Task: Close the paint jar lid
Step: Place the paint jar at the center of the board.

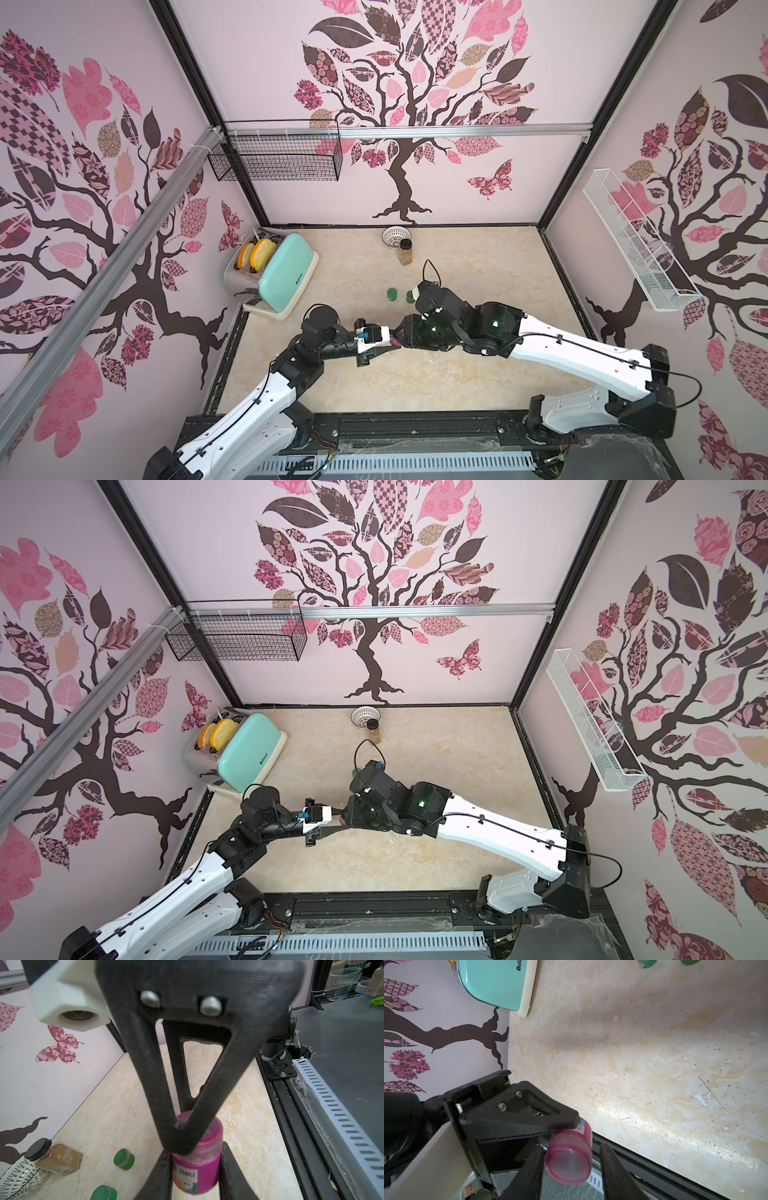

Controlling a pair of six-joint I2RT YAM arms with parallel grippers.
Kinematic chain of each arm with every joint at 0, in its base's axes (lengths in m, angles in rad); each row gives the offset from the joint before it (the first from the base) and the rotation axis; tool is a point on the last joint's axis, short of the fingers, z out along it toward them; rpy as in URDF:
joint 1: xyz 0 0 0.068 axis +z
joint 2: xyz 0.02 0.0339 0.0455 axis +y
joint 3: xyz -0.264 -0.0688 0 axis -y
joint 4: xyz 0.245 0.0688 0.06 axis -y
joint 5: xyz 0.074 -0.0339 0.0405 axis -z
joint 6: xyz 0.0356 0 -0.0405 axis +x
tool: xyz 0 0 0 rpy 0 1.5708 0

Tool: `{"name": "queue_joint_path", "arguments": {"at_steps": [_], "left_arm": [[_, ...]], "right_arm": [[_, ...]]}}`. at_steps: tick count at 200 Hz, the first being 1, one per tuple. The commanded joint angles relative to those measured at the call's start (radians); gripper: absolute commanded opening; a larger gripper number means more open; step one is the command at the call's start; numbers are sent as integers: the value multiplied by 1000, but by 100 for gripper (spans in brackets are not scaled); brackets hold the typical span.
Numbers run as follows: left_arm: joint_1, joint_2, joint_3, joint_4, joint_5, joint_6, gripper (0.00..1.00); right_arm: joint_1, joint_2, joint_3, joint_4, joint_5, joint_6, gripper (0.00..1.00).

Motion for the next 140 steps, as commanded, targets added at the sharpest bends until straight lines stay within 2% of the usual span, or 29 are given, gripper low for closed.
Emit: {"name": "queue_joint_path", "arguments": {"at_steps": [1,49,93,140], "left_arm": [[-4,-7,30,22,-1,4,25],[-4,-7,29,22,0,5,25],[-4,-5,29,19,-6,5,27],[-3,-5,35,6,-52,9,54]], "right_arm": [[13,12,44,-33,13,-2,45],[20,34,48,-24,15,1,33],[21,37,44,-1,34,7,10],[-8,7,41,-7,185,-72,3]]}}
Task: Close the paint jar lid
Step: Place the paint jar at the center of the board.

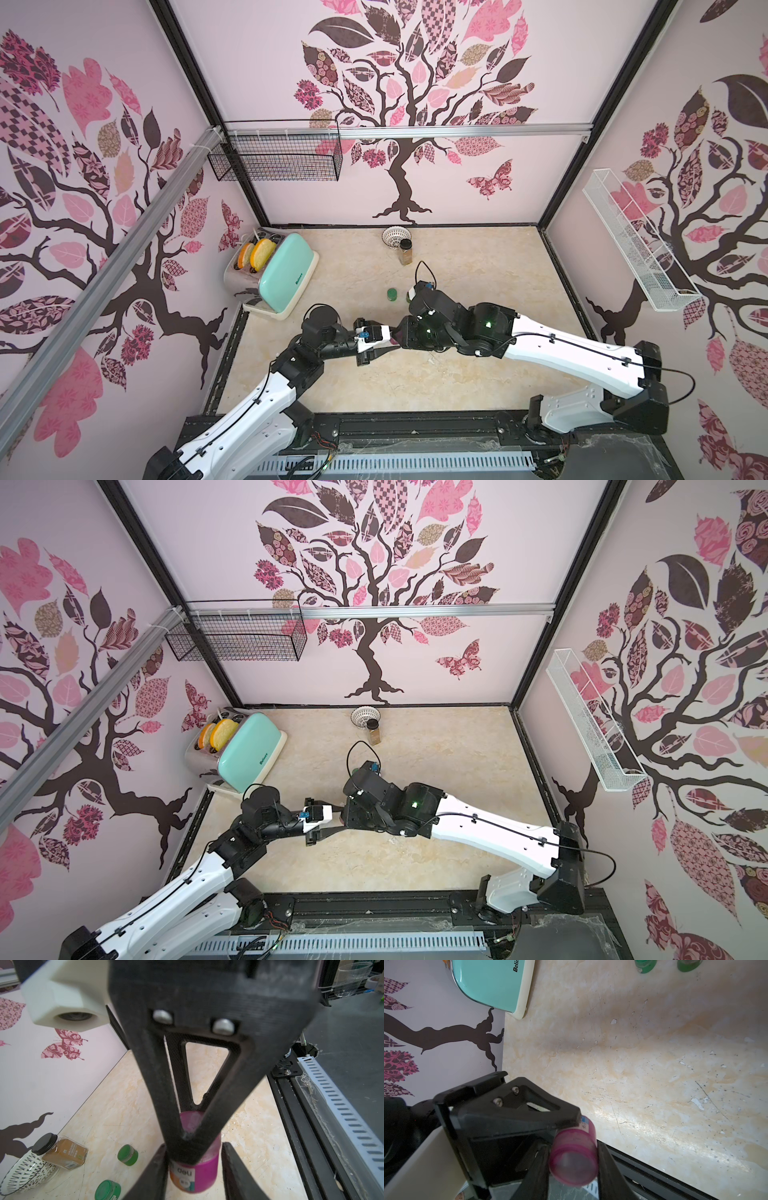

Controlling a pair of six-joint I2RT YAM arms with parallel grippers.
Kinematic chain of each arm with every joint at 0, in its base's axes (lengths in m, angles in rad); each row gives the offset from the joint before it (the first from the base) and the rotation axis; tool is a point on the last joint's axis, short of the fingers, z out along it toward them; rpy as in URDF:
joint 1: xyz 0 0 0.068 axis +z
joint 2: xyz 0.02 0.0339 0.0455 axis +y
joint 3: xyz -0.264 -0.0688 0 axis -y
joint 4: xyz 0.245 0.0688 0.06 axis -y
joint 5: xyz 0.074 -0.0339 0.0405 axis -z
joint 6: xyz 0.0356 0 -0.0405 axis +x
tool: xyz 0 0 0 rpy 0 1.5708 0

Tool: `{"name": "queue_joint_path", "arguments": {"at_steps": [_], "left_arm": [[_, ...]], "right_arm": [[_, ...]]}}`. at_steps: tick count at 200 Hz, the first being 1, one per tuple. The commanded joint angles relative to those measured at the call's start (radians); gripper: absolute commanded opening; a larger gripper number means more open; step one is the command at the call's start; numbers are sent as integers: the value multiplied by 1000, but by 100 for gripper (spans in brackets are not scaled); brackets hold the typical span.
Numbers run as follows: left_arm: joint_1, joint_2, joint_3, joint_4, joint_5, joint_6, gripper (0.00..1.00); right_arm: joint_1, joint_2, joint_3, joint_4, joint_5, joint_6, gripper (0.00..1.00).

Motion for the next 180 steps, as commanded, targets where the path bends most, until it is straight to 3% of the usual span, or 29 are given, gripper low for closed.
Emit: {"name": "queue_joint_path", "arguments": {"at_steps": [1,46,95,180], "left_arm": [[-3,-6,33,8,-23,8,55],[-4,-19,33,12,-63,8,98],[-4,-24,25,16,-80,6,98],[-5,-25,23,16,-82,6,98]], "right_arm": [[-27,-20,22,-6,110,-59,2],[-256,23,-25,18,68,-177,1],[-466,257,7,28,37,-264,3],[-519,559,90,76,82,-279,8]]}}
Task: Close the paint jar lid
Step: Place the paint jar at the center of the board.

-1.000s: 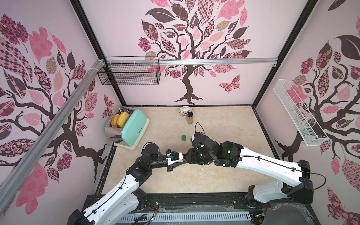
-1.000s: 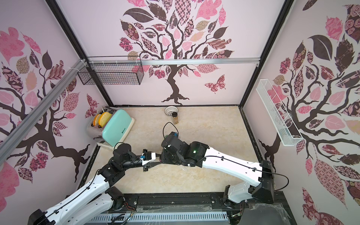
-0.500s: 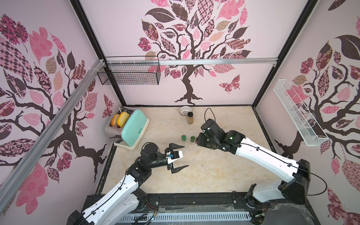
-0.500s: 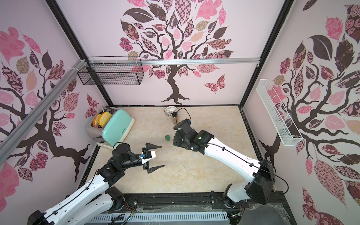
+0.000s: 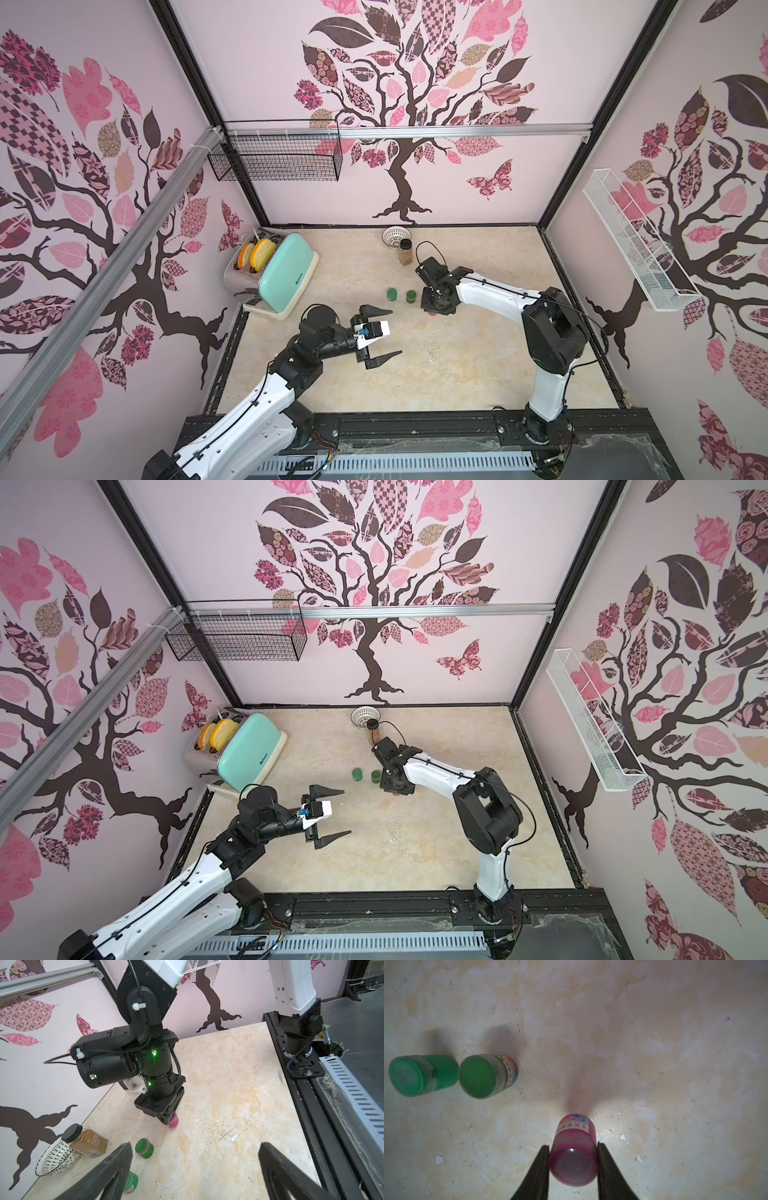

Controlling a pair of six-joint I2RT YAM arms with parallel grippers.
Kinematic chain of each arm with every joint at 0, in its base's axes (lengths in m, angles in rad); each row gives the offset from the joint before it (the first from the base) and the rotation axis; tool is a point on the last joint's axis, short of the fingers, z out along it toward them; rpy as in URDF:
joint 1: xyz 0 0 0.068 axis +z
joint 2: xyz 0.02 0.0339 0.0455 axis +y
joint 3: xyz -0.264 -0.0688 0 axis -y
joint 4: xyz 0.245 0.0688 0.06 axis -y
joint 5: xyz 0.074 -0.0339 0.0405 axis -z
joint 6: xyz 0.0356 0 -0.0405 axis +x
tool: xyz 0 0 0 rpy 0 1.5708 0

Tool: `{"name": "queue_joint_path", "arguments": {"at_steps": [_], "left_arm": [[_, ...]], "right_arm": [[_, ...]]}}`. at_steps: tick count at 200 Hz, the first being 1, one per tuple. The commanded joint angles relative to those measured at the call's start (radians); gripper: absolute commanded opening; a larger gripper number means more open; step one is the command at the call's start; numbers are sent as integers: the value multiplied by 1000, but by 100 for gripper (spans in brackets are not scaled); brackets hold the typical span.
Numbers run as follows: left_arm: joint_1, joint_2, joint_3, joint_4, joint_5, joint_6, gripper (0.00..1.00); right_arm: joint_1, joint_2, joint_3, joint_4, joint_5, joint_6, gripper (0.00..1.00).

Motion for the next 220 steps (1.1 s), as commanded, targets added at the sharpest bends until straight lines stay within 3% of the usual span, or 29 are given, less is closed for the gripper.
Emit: {"name": "queue_joint_path", "arguments": {"at_steps": [1,61,139,163,192,220], "left_arm": [[-4,-10,13,13,-4,4,98],[-3,-8,12,11,-7,7,98],[-3,-7,11,9,-55,-1,98],[-3,-14,9,17,-190,-49,98],[8,-21,-24,87,-499,-152,98],[118,-9,-62,190,-617,-285,98]], "right_arm": [[-21,47,65,26,30,-11,8],[-71,174,161,20,30,-19,14],[-102,168,218,0,-47,-41,56],[-110,85,228,2,-25,-97,75],[-114,-98,152,76,70,-227,88],[-124,-323,-44,210,188,-352,99]]}}
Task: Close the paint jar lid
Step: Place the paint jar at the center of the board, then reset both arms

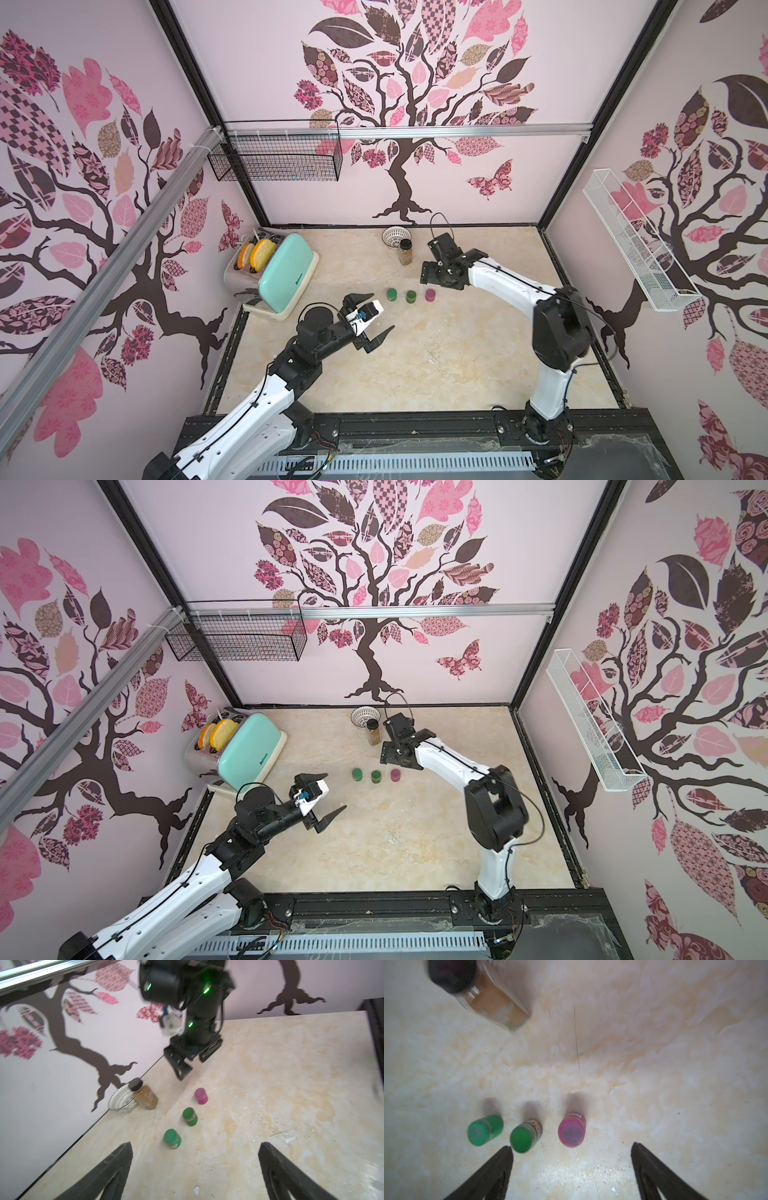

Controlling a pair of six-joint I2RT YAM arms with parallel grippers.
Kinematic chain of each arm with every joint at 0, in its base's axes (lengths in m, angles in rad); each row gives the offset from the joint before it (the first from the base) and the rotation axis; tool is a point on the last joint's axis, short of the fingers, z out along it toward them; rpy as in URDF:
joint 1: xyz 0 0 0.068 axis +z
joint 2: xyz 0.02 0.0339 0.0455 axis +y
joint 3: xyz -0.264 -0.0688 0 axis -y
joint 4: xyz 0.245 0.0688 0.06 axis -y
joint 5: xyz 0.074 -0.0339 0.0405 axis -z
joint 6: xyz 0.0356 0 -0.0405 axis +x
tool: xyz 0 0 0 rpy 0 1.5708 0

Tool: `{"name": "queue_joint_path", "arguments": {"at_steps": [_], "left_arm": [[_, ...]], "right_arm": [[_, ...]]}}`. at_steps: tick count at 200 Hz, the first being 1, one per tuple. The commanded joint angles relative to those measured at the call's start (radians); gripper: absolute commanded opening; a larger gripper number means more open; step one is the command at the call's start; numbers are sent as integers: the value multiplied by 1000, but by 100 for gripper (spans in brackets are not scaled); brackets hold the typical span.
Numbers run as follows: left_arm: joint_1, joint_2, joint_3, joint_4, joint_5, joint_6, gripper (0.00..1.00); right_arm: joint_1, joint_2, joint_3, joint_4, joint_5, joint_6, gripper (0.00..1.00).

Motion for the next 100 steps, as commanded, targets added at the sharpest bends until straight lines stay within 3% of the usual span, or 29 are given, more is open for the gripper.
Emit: {"name": "queue_joint_path", "arguments": {"at_steps": [1,34,59,100], "left_arm": [[87,2,-40,120,-196,-149,98],[238,48,-94,241,-305,-263,97],[379,102,-139,340,-313,-363,98],[536,251,-169,453,-326,-483,98]], "right_arm": [[-15,-196,-124,118,137,-146,99],[-122,-455,-427,297,151,-195,99],[-257,-607,-654,442,160,-201,99],[-383,-653,-868,655,250,-354,99]]}}
